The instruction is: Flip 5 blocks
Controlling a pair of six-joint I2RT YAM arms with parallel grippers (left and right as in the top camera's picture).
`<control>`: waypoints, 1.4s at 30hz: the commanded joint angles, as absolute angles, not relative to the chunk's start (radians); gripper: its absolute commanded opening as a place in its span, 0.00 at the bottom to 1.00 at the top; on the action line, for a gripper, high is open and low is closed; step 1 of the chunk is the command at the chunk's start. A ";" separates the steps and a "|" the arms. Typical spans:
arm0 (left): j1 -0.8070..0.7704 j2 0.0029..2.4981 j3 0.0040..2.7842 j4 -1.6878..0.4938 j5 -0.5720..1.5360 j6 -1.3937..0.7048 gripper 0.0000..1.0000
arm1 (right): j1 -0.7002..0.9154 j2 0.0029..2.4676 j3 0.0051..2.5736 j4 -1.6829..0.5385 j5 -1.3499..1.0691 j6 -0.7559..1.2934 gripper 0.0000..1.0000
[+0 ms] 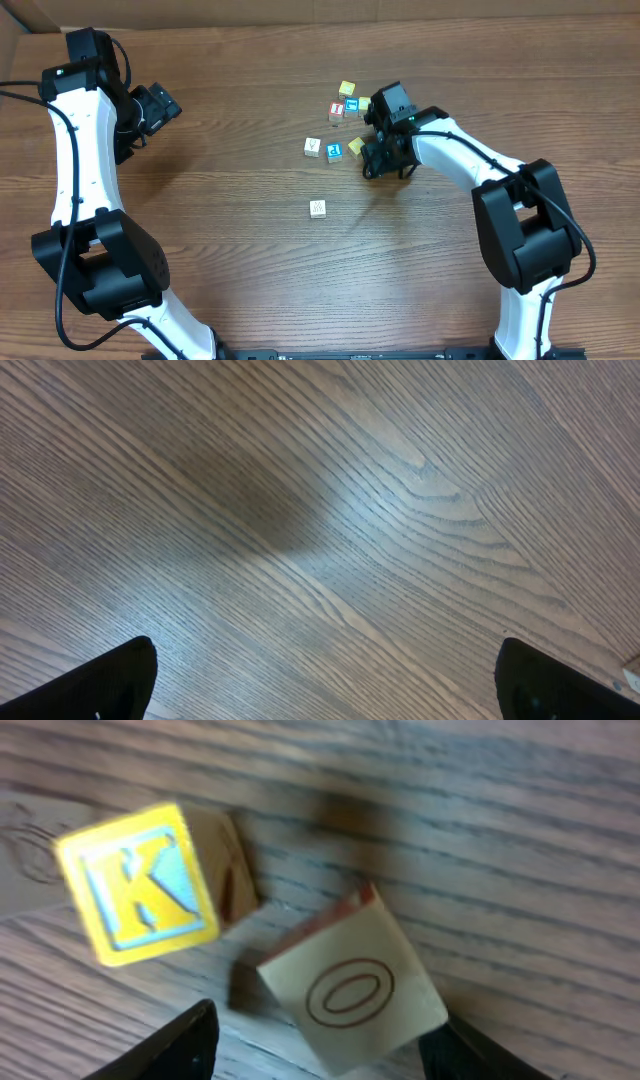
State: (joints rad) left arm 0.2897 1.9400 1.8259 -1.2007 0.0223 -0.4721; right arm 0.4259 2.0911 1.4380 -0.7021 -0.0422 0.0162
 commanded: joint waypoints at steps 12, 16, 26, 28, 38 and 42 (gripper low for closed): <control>0.290 1.929 1.841 -1.200 0.019 -0.468 1.00 | 0.422 2.093 1.556 -0.844 -0.093 0.033 0.57; 0.290 1.929 1.841 -1.200 0.019 -0.468 1.00 | 0.422 2.093 1.560 -0.853 -0.100 0.033 0.48; 0.290 1.929 1.841 -1.200 0.019 -0.468 1.00 | 0.422 2.066 1.605 -0.931 -0.135 0.033 0.48; 0.290 1.929 1.841 -1.200 0.019 -0.468 1.00 | 0.422 2.052 1.619 -0.945 -0.141 0.033 0.48; 0.290 1.929 1.841 -1.200 0.019 -0.468 1.00 | 0.422 2.031 1.623 -0.931 -0.141 0.034 0.49; 0.290 1.929 1.841 -1.200 0.019 -0.468 1.00 | 0.424 2.035 1.622 -0.910 -0.193 0.034 0.43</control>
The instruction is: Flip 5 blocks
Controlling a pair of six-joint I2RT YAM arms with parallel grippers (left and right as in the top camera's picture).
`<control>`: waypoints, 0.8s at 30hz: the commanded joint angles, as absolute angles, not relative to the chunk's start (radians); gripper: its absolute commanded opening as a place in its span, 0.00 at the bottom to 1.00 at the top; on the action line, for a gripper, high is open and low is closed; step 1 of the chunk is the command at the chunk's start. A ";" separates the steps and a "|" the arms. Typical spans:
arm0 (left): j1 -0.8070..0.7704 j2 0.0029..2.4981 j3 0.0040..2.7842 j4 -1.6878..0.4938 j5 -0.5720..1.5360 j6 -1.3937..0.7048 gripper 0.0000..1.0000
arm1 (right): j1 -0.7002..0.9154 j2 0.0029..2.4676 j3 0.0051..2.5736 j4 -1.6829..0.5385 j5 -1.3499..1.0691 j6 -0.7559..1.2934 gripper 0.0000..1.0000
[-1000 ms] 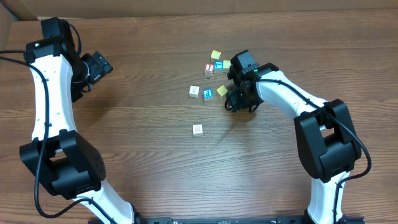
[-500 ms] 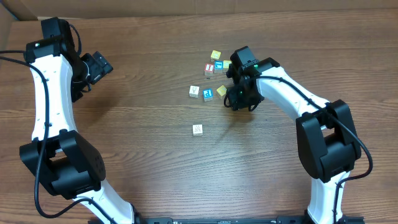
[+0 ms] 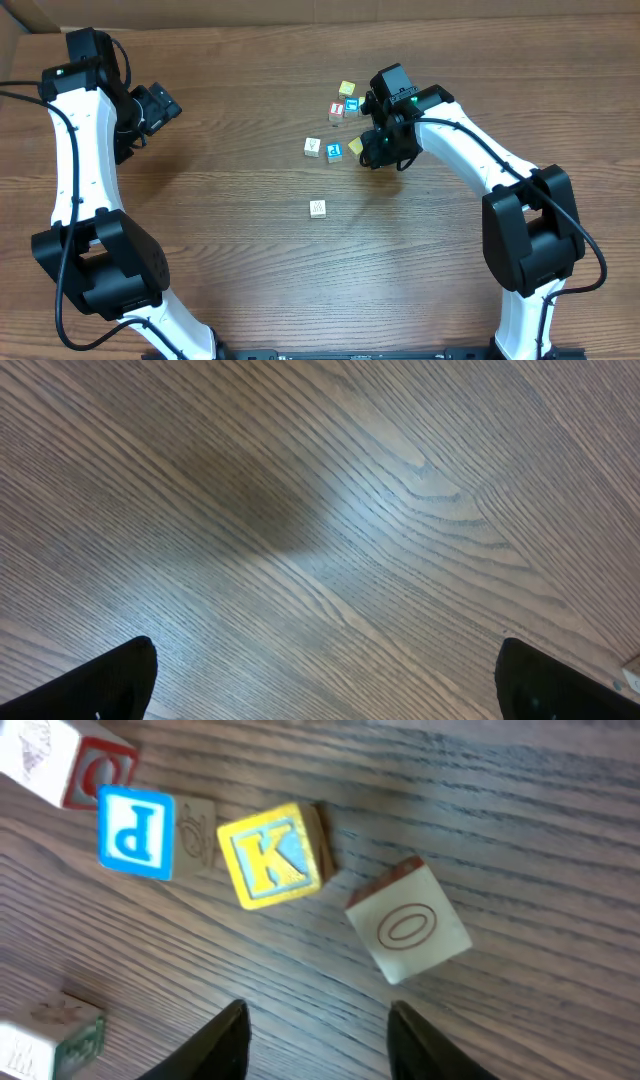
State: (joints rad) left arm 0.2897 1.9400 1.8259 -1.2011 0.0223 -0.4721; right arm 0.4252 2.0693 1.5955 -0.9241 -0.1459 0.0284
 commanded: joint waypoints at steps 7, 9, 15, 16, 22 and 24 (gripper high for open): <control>0.290 1.929 1.841 -1.200 0.019 -0.468 1.00 | 0.426 2.072 1.610 -0.896 -0.232 0.087 0.44; 0.290 1.929 1.841 -1.200 0.019 -0.468 1.00 | 0.426 2.078 1.593 -0.881 -0.266 0.086 0.46; 0.290 1.929 1.841 -1.200 0.019 -0.468 1.00 | 0.435 2.078 1.555 -0.859 -0.350 0.087 0.47; 0.290 1.929 1.841 -1.200 0.019 -0.468 1.00 | 0.437 2.078 1.555 -0.861 -0.369 0.086 0.47; 0.290 1.929 1.841 -1.200 0.019 -0.468 1.00 | 0.439 2.078 1.555 -0.847 -0.431 0.086 0.47; 0.290 1.929 1.841 -1.200 0.019 -0.468 1.00 | 0.439 2.078 1.555 -0.829 -0.410 0.086 0.47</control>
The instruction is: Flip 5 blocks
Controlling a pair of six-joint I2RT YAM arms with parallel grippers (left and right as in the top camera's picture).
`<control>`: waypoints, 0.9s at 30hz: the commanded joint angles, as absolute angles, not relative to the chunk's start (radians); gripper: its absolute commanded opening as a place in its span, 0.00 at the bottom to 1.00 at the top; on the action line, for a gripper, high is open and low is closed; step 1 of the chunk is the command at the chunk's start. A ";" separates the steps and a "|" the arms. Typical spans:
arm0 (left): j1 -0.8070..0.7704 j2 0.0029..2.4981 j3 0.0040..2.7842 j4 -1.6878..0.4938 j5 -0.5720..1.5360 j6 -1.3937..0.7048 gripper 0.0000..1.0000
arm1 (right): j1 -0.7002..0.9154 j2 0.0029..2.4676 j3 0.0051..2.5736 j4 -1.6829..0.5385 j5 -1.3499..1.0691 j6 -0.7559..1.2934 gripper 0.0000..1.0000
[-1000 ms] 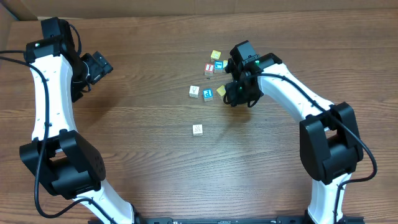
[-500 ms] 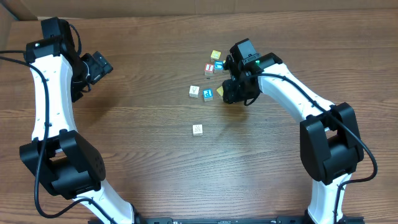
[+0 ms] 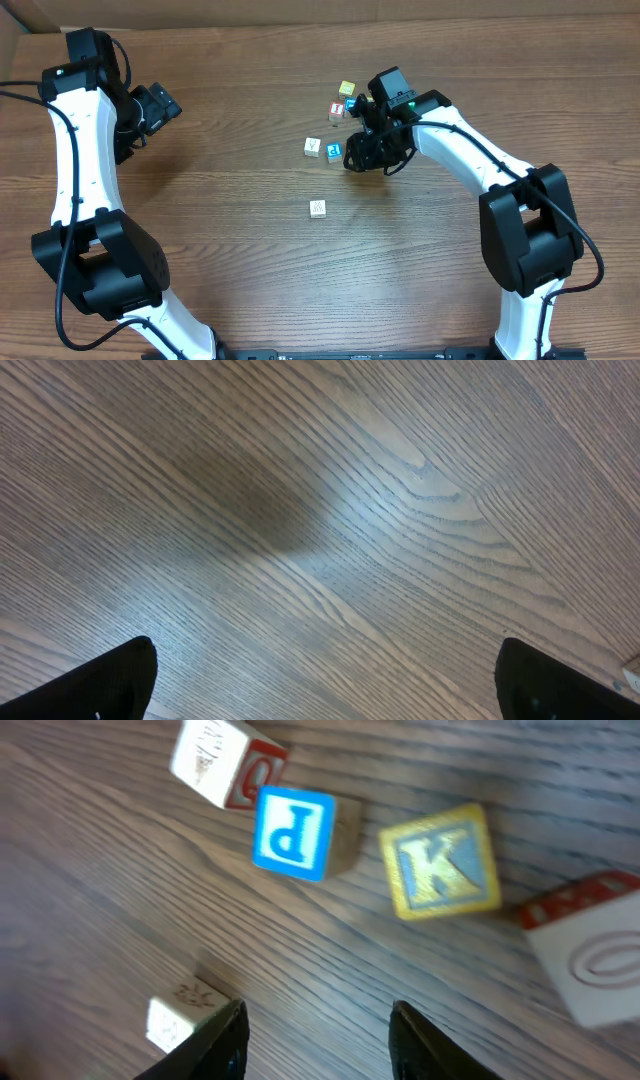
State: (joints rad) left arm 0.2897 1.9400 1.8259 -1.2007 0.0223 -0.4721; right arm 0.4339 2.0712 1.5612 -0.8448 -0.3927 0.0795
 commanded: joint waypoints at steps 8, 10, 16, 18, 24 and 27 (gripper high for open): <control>0.290 1.929 1.841 -1.200 0.019 -0.468 1.00 | 0.439 2.078 1.555 -0.763 -0.128 0.078 0.54; 0.290 1.929 1.841 -1.200 0.019 -0.468 1.00 | 0.439 2.078 1.555 -0.756 -0.082 0.039 0.55; 0.290 1.929 1.841 -1.200 0.018 -0.468 1.00 | 0.437 2.078 1.555 -0.772 -0.082 -0.192 0.60; 0.290 1.929 1.841 -1.200 0.019 -0.468 1.00 | 0.437 2.078 1.555 -0.773 -0.082 -0.249 0.60; 0.290 1.929 1.841 -1.200 0.019 -0.468 1.00 | 0.436 2.080 1.555 -0.772 -0.078 -0.434 0.59; 0.290 1.929 1.841 -1.200 0.019 -0.468 1.00 | 0.435 2.086 1.555 -0.762 -0.056 -0.473 0.59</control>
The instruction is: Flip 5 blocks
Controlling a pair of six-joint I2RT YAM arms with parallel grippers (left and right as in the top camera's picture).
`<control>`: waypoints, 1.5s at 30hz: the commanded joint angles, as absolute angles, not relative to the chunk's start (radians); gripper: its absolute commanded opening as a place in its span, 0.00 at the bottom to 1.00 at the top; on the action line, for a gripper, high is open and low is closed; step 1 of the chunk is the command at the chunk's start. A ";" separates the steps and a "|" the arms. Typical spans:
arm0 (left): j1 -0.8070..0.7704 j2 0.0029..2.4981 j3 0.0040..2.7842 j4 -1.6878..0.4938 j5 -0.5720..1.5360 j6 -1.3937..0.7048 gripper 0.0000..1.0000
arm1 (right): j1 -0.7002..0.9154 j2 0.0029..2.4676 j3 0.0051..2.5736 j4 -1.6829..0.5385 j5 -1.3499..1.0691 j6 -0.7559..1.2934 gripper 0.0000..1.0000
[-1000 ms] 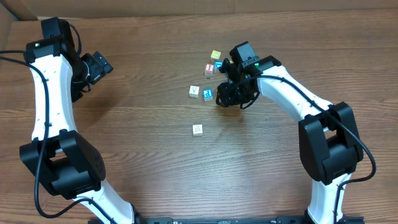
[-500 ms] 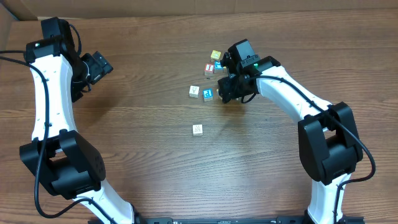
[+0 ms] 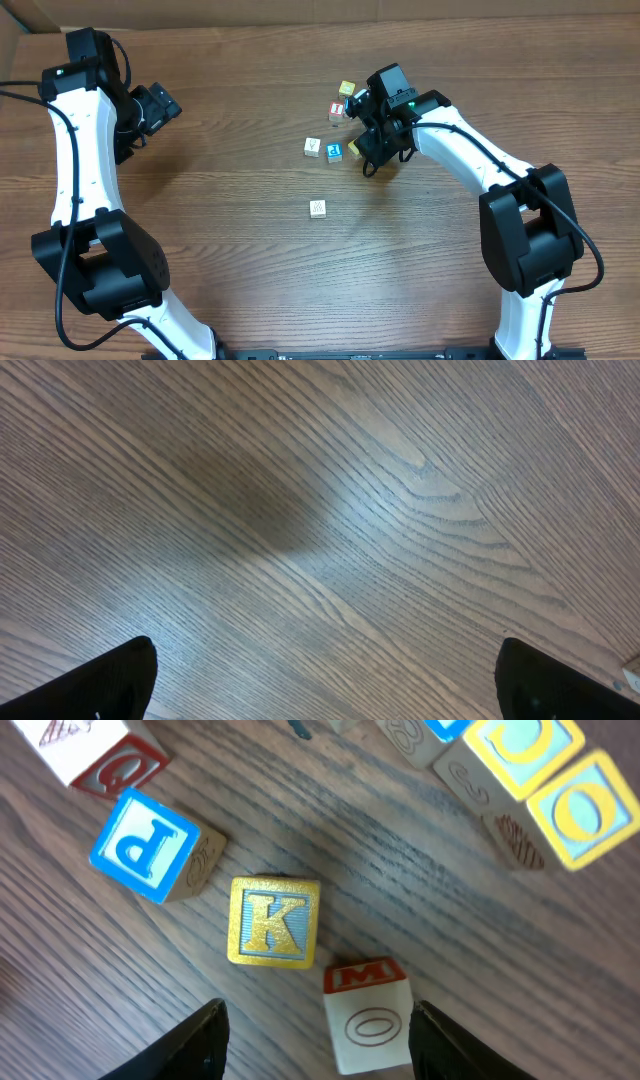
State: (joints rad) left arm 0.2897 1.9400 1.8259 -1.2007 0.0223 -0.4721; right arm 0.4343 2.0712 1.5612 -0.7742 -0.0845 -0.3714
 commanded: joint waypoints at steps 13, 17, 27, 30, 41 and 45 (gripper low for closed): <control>0.290 1.929 1.841 -1.200 0.019 -0.468 1.00 | 0.369 2.090 1.530 -0.744 -0.084 -0.431 0.59; 0.290 1.929 1.841 -1.200 0.019 -0.468 1.00 | 0.363 2.090 1.500 -0.725 -0.114 -0.432 0.61; 0.290 1.929 1.841 -1.200 0.019 -0.468 1.00 | 0.364 2.090 1.480 -0.707 -0.181 -0.453 0.56; 0.290 1.929 1.841 -1.200 0.019 -0.468 1.00 | 0.364 2.090 1.480 -0.712 -0.183 -0.431 0.51; 0.290 1.929 1.841 -1.200 0.019 -0.468 1.00 | 0.364 2.090 1.476 -0.727 -0.223 -0.411 0.51; 0.290 1.929 1.841 -1.200 0.019 -0.468 1.00 | 0.364 2.090 1.471 -0.726 -0.223 -0.389 0.50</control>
